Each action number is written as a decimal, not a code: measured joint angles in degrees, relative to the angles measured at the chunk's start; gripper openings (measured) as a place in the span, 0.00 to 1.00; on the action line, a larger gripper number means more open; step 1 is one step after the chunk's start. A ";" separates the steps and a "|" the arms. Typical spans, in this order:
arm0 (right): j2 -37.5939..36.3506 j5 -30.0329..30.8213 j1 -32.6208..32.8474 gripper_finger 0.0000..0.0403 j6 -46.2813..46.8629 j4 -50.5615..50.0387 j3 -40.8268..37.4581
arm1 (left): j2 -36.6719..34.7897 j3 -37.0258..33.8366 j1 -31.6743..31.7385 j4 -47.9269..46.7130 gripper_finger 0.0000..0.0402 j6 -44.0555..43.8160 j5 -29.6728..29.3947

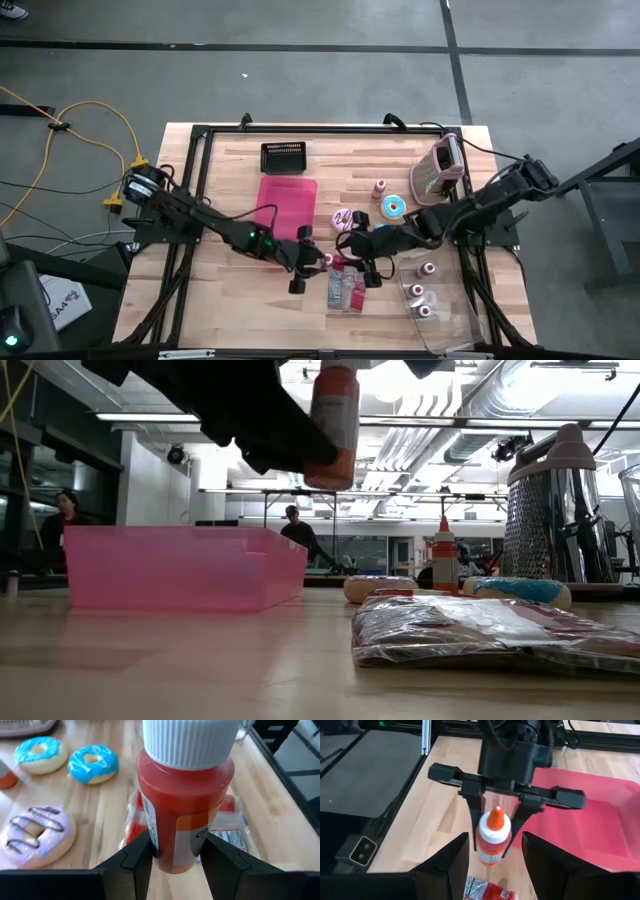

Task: Pick & Place Food Item
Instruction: Put the bottom orange food coloring into the transparent bin

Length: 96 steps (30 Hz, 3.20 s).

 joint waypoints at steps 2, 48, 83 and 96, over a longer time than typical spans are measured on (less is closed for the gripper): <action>0.00 -0.56 -0.63 0.42 -0.01 0.00 0.00 | -0.21 0.07 0.73 -0.53 0.35 0.09 0.91; -0.04 -2.83 -5.62 0.42 -1.70 1.86 0.00 | -3.67 7.78 6.10 -13.70 0.35 9.38 1.66; -0.02 -2.92 -5.62 0.27 -1.68 2.10 0.00 | -3.63 7.78 6.10 -13.72 0.46 8.51 1.66; -0.19 1.50 -3.08 0.27 3.89 -3.37 0.00 | -3.63 7.74 6.08 -13.72 0.47 8.29 1.68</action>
